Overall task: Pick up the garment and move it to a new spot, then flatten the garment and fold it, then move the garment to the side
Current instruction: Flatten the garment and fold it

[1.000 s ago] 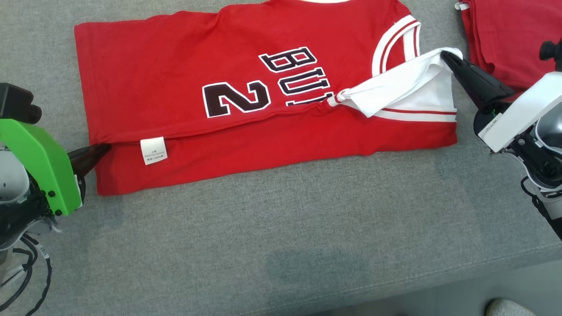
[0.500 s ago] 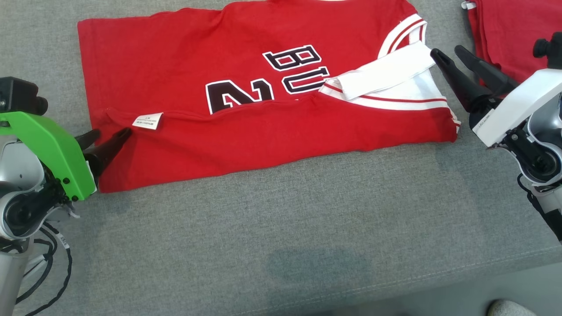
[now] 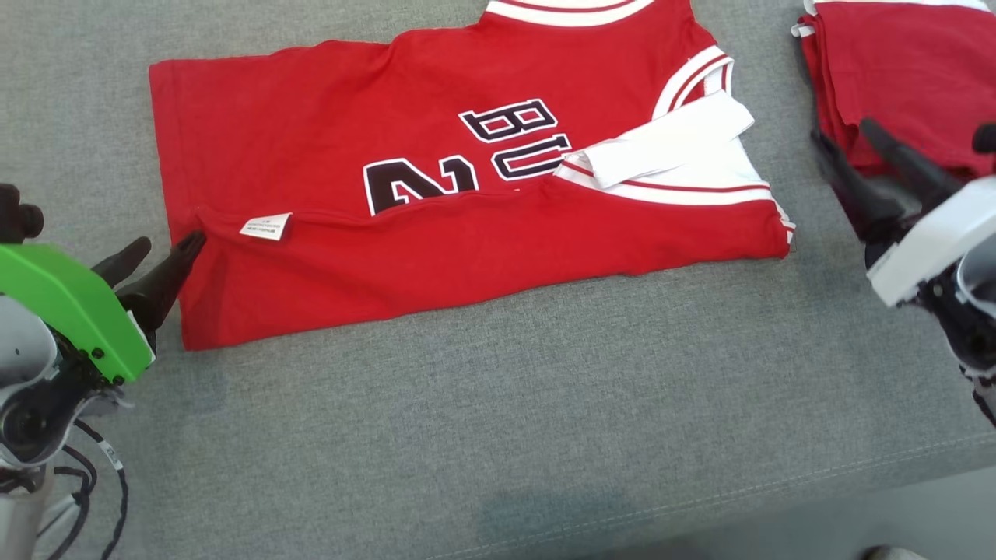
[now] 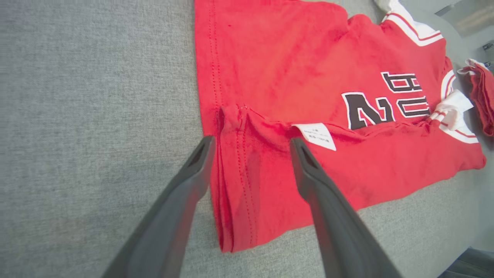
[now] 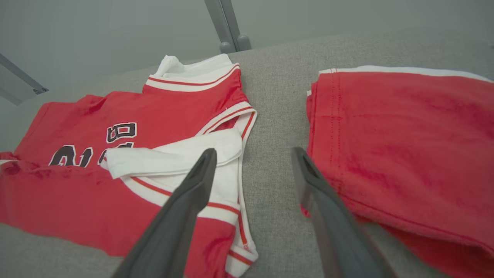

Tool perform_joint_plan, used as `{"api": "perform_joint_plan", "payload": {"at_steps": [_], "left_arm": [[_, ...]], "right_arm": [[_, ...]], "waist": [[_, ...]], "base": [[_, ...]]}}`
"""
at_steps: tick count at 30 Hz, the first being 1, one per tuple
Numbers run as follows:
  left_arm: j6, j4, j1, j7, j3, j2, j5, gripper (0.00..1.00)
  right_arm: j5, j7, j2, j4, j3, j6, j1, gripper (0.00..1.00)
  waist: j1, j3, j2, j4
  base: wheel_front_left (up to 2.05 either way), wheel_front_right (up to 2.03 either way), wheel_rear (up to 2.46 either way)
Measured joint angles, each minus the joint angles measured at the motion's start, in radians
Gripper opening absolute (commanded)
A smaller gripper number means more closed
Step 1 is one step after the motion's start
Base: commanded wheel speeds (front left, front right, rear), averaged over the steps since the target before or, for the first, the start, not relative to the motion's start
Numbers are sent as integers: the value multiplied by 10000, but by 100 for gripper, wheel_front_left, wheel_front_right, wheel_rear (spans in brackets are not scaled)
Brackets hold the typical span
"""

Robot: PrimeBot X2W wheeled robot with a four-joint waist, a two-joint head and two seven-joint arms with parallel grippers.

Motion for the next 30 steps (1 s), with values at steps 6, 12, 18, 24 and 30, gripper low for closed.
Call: {"api": "perform_joint_plan", "payload": {"at_steps": [6, 12, 18, 24, 30], "left_arm": [[4, -134, 1074, -571, 140, -368, -8, 100], [6, 25, 1587, -1043, 142, -742, -19, 100], [6, 136, 1701, -1283, 102, -957, -19, 100], [0, 228, 1765, -1463, 46, -1083, -35, 100], [-25, 437, 1755, -1595, 8, -1106, -35, 100]], "right_arm": [[-33, -249, 234, 36, 184, -79, 921, 100], [10, -374, 543, 203, 435, -163, 1251, 100], [10, -468, 581, 437, 447, -173, 1254, 100], [35, -466, 637, 754, 518, -174, 1273, 100], [33, -462, 800, 957, 631, -174, 1261, 100]], "waist": [[0, -164, 0, 112], [-1, -167, 0, 160], [0, -124, 0, 216], [0, -85, 0, 253], [-1, -46, 0, 273]], "base": [[0, 0, 0], [0, 0, 0], [0, 0, 0], [0, 0, 0], [0, 0, 0]]}}
